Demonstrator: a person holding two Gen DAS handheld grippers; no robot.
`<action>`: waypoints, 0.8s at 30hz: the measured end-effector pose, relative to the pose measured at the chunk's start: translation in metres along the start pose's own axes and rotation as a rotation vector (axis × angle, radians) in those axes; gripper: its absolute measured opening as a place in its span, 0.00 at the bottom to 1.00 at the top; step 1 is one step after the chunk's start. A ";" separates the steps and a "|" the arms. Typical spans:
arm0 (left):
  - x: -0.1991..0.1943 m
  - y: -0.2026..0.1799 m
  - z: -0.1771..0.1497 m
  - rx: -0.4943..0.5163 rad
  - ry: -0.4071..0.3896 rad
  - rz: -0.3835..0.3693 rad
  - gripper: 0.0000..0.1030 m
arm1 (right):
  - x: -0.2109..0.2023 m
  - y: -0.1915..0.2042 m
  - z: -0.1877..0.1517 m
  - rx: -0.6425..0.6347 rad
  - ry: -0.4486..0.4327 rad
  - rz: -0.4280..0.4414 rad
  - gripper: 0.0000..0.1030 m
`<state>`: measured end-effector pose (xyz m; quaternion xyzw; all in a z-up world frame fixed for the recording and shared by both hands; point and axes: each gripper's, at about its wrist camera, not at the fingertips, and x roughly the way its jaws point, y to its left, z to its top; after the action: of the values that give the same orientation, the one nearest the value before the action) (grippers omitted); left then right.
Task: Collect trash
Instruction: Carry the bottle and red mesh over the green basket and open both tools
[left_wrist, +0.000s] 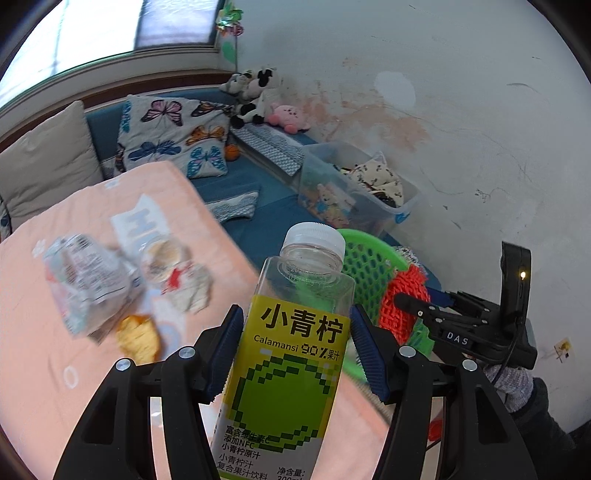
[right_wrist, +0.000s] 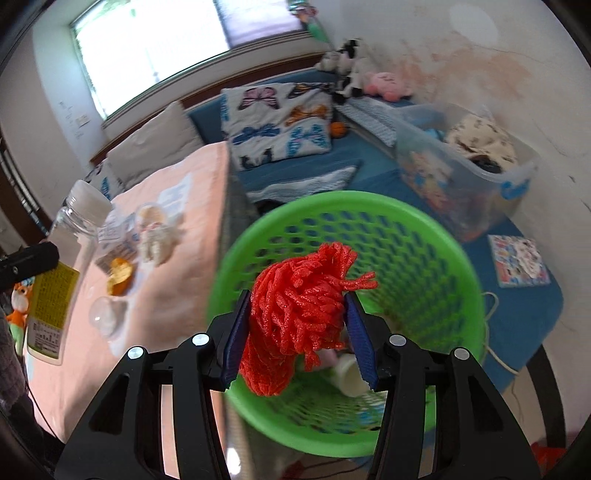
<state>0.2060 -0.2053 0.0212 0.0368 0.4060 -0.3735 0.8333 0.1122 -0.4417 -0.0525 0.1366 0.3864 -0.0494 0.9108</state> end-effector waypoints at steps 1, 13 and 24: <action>0.004 -0.005 0.003 0.005 0.000 -0.004 0.56 | -0.002 -0.007 -0.001 0.006 -0.002 -0.008 0.52; 0.050 -0.062 0.024 0.049 -0.002 -0.070 0.56 | -0.020 -0.045 -0.010 0.049 -0.044 -0.077 0.74; 0.100 -0.088 0.030 0.042 0.015 -0.128 0.56 | -0.041 -0.051 -0.020 0.063 -0.079 -0.058 0.77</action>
<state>0.2076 -0.3386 -0.0075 0.0310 0.4057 -0.4340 0.8038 0.0598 -0.4856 -0.0475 0.1520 0.3523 -0.0933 0.9187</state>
